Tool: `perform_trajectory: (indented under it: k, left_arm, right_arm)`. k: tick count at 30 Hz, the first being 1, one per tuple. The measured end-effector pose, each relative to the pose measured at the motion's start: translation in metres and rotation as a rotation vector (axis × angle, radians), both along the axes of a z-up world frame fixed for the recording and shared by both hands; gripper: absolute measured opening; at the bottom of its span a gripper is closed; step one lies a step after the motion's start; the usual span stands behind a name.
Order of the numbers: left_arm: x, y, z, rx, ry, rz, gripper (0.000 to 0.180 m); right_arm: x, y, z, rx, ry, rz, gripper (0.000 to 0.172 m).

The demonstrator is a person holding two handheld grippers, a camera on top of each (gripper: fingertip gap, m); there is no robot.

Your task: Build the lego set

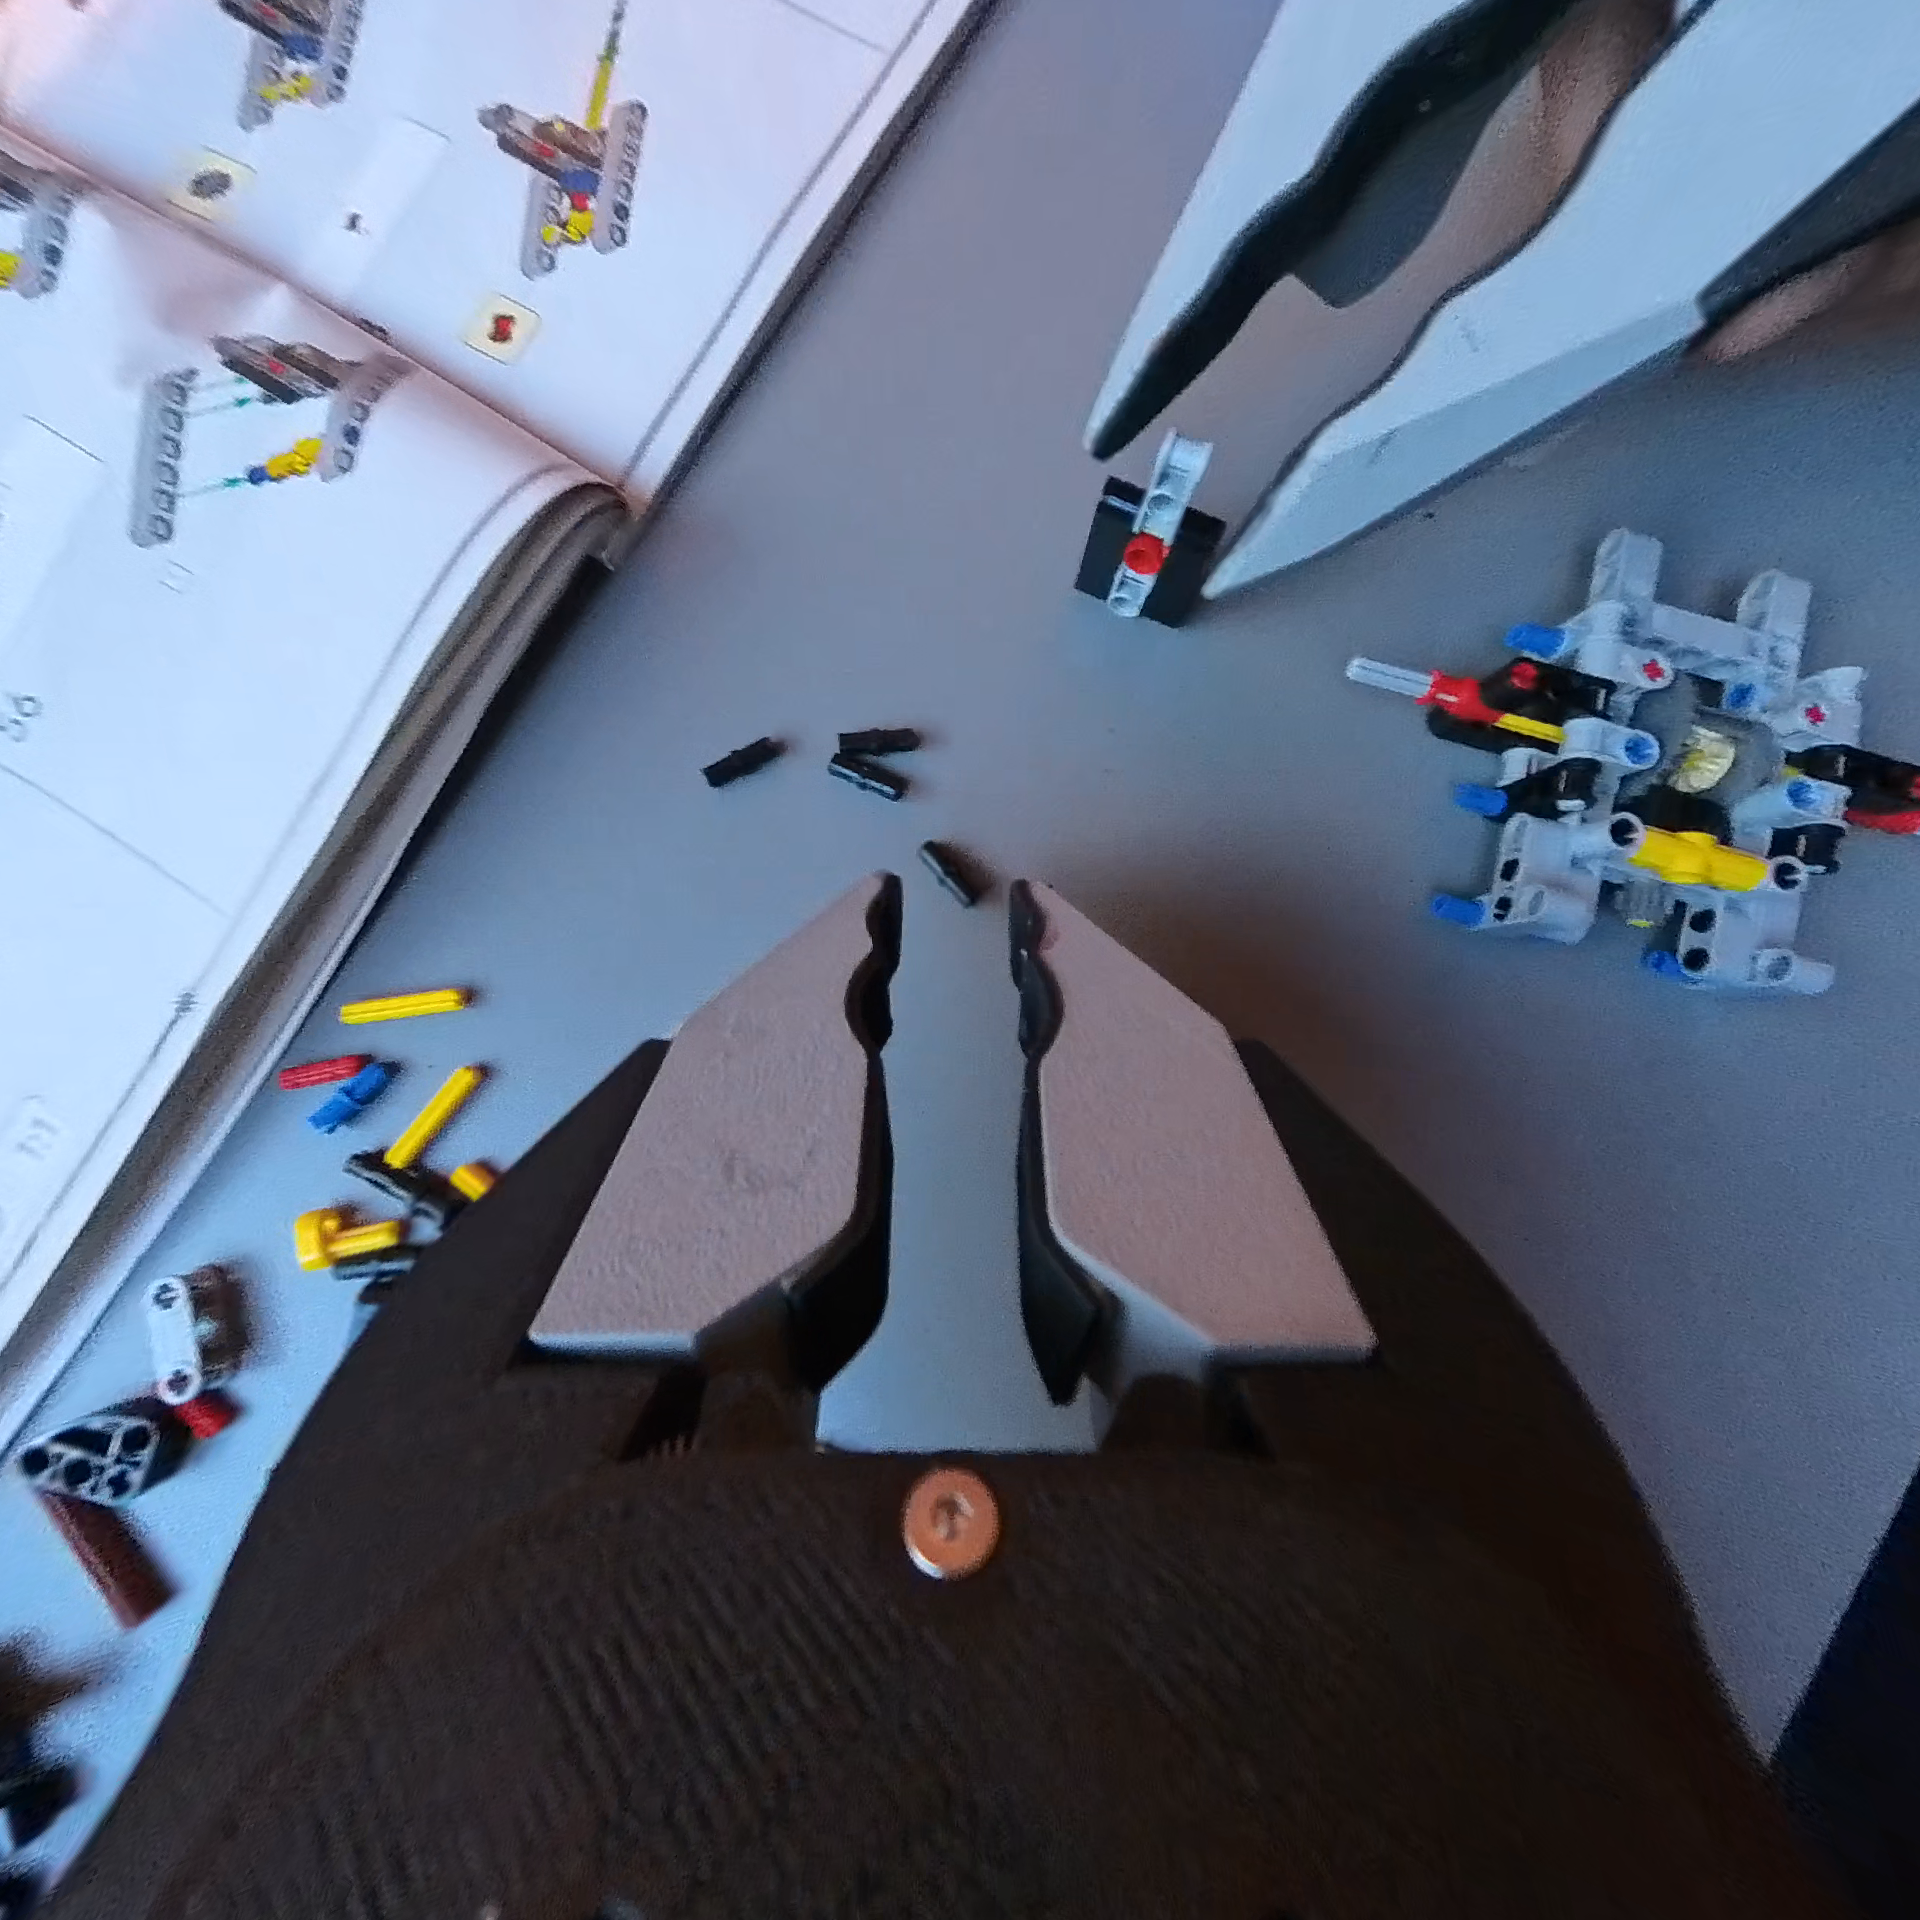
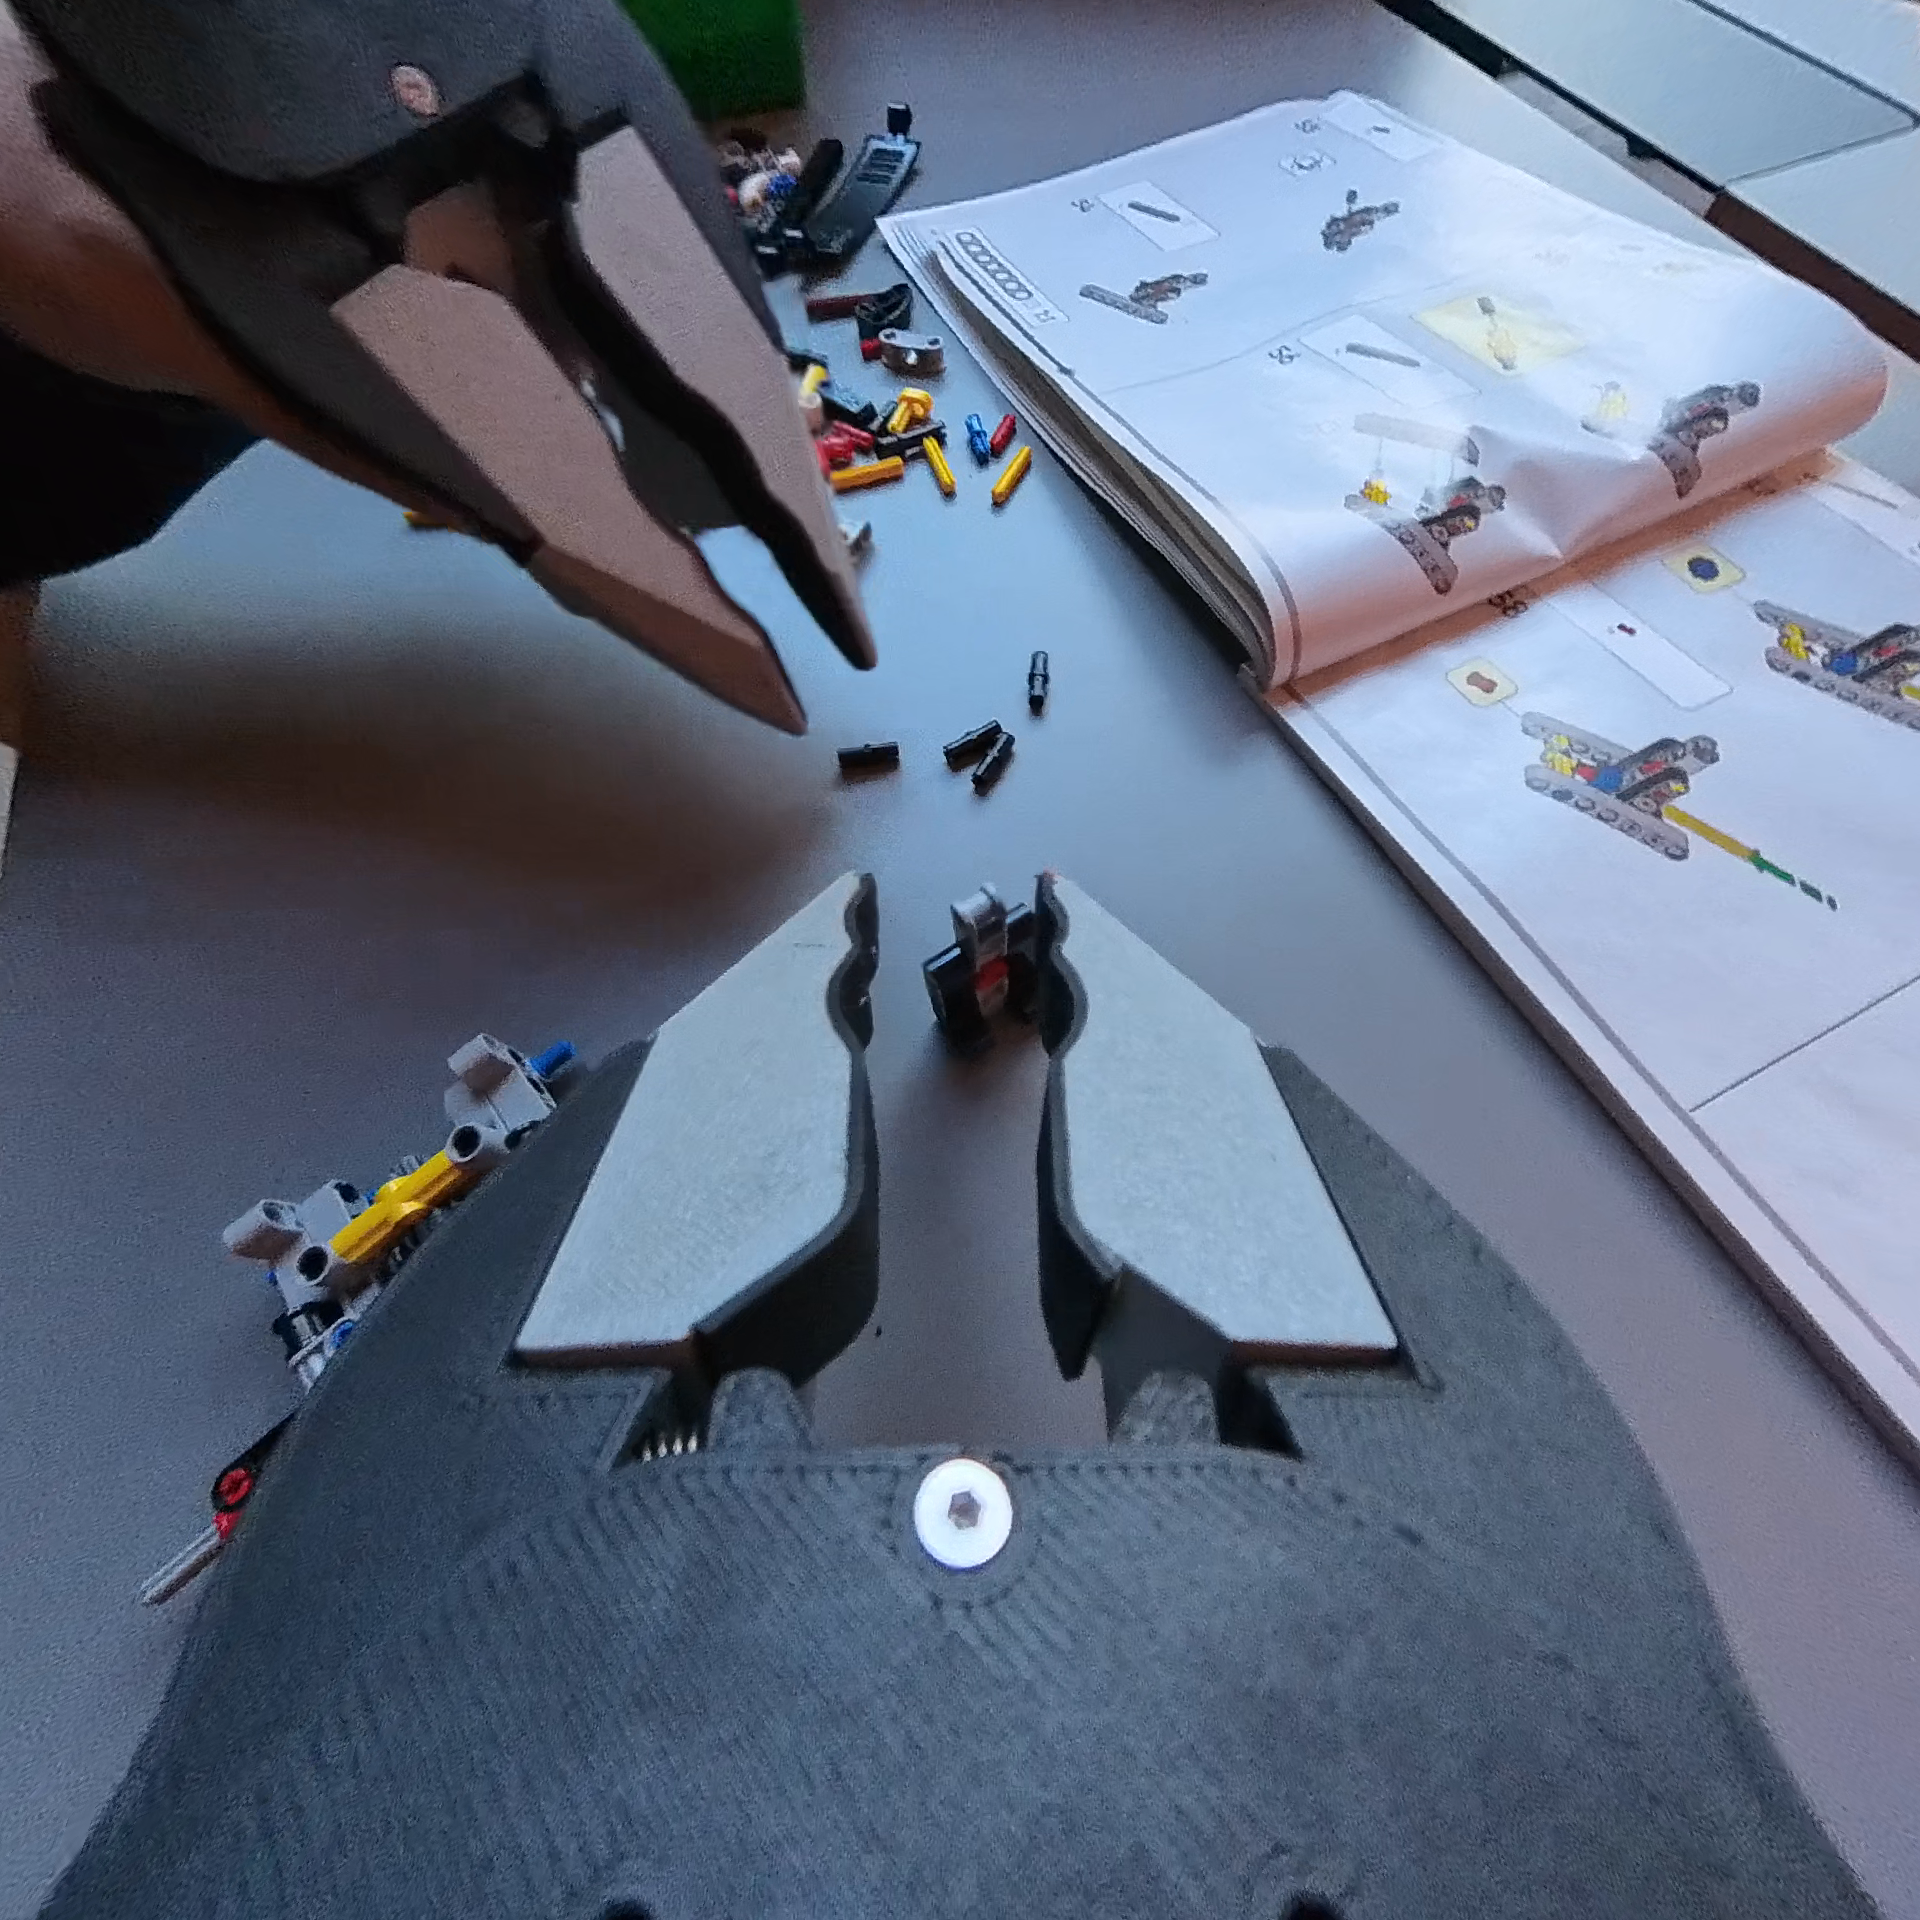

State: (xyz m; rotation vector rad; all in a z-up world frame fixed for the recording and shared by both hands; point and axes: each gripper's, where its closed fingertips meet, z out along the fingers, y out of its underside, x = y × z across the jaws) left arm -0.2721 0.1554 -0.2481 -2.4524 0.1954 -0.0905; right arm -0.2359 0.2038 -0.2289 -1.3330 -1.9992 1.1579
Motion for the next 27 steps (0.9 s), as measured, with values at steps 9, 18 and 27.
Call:
perform_trajectory:
  k: [9,18,27]
  left_arm:
    - [-0.003,0.008,-0.018,-0.036,0.035,0.044,0.003]
    - [-0.001,0.004,-0.016,0.009,0.116,-0.042,0.003]
    - [0.033,0.008,0.050,0.477,0.334,-0.226,0.003]
  right_arm:
    - [0.003,-0.002,-0.005,0.023,-0.008,0.034,0.010]
    - [0.020,-0.020,-0.004,0.006,-0.012,0.261,0.008]
    - [0.021,-0.013,0.030,-0.035,0.101,0.207,0.018]
